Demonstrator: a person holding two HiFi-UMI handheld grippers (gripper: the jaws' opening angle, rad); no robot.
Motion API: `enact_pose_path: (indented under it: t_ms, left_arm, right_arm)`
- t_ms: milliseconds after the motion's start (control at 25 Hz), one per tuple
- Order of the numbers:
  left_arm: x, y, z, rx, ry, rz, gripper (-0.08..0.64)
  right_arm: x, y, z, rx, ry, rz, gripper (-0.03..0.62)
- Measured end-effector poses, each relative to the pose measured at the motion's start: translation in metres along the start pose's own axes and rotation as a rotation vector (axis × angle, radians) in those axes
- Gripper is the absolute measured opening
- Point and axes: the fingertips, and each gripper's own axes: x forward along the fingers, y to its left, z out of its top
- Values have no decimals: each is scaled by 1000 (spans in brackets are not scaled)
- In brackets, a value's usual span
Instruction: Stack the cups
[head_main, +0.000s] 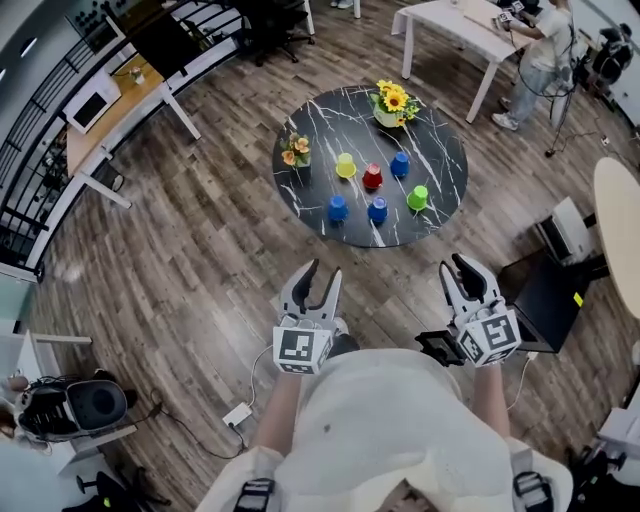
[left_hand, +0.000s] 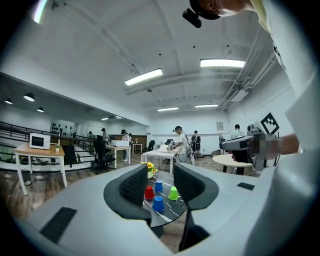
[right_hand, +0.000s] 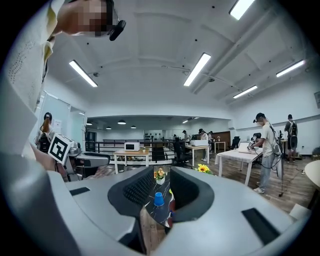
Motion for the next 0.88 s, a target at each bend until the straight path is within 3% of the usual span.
enact_pose_path:
  t_ms: [440, 640, 880]
  left_arm:
    - [49, 80, -3, 16, 11, -115, 172]
    - [74, 89, -3, 13, 16, -159, 172]
    - [109, 84, -9, 28, 35, -187, 172]
  right_arm:
    - [75, 4, 13, 30, -33, -120, 112]
    - [92, 2, 12, 30, -12, -142, 114]
    - [105, -30, 8, 37, -1, -150, 115]
